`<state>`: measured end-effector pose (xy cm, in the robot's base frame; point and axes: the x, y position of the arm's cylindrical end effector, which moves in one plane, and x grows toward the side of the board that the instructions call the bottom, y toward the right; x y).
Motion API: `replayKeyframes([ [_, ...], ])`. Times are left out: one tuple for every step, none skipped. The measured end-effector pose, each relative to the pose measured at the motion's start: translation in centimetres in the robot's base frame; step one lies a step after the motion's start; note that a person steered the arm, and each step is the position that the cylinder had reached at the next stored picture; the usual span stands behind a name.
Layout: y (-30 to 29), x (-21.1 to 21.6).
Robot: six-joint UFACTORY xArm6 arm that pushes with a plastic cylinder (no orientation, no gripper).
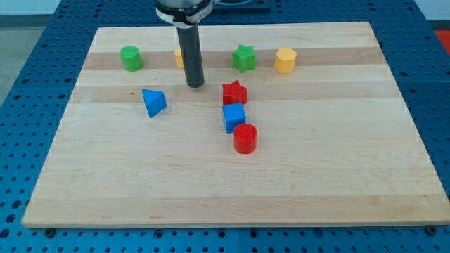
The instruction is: Push the triangle downwards
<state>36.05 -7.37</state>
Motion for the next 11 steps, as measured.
replayKeyframes([
  [-3.3,-0.2],
  [-7.3,-0.2],
  [-7.3,0.8],
  [-7.3,3.9],
  [-7.4,4.8],
  [-7.4,5.9],
  [-7.5,8.4],
  [-7.7,11.1],
  [-7.8,12.2],
  [-7.8,14.4],
  [-7.8,15.4],
])
